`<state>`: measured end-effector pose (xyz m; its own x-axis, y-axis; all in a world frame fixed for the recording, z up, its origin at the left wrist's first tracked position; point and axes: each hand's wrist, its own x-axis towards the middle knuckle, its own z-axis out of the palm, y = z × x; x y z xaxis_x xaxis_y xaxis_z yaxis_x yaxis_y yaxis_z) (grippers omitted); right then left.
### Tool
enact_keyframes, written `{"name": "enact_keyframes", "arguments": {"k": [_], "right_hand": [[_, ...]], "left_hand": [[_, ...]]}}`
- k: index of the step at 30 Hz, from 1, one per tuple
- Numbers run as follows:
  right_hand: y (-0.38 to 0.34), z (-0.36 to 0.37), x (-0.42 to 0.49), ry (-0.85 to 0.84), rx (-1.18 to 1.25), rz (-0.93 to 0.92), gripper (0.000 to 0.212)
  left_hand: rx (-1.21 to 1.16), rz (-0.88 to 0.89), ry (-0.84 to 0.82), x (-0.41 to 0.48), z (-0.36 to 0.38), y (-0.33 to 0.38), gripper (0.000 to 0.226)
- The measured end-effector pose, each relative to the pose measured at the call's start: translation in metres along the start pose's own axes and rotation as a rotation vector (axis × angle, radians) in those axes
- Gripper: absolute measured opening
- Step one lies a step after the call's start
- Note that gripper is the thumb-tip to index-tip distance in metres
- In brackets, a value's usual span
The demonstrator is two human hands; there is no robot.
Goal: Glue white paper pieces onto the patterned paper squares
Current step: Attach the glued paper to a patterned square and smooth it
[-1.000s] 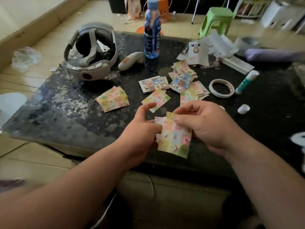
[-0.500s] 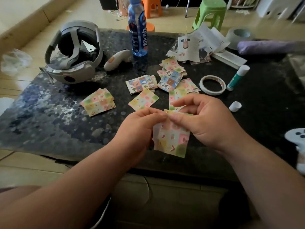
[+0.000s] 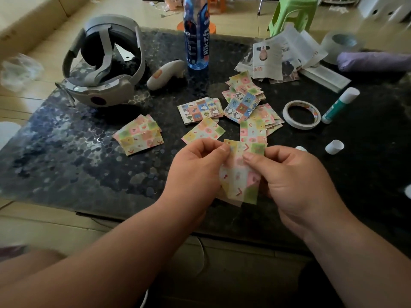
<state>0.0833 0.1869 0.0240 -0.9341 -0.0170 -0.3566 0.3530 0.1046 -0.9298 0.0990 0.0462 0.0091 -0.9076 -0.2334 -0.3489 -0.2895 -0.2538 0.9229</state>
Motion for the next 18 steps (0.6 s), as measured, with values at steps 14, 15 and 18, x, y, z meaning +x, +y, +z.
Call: {"name": "enact_keyframes", "arguments": {"k": [14, 15, 18], "right_hand": [[-0.005, -0.015, -0.004, -0.003, 0.065, 0.002, 0.007], [-0.004, -0.014, -0.004, 0.004, 0.058, -0.004, 0.006], [-0.005, -0.017, -0.004, 0.016, 0.063, -0.023, 0.005]], "left_hand": [[-0.283, -0.082, 0.034, -0.005, 0.01, 0.005, 0.023], [-0.303, -0.084, 0.018, -0.006, 0.01, 0.006, 0.027], [-0.348, -0.132, -0.002, -0.006, 0.013, 0.008, 0.023]]}}
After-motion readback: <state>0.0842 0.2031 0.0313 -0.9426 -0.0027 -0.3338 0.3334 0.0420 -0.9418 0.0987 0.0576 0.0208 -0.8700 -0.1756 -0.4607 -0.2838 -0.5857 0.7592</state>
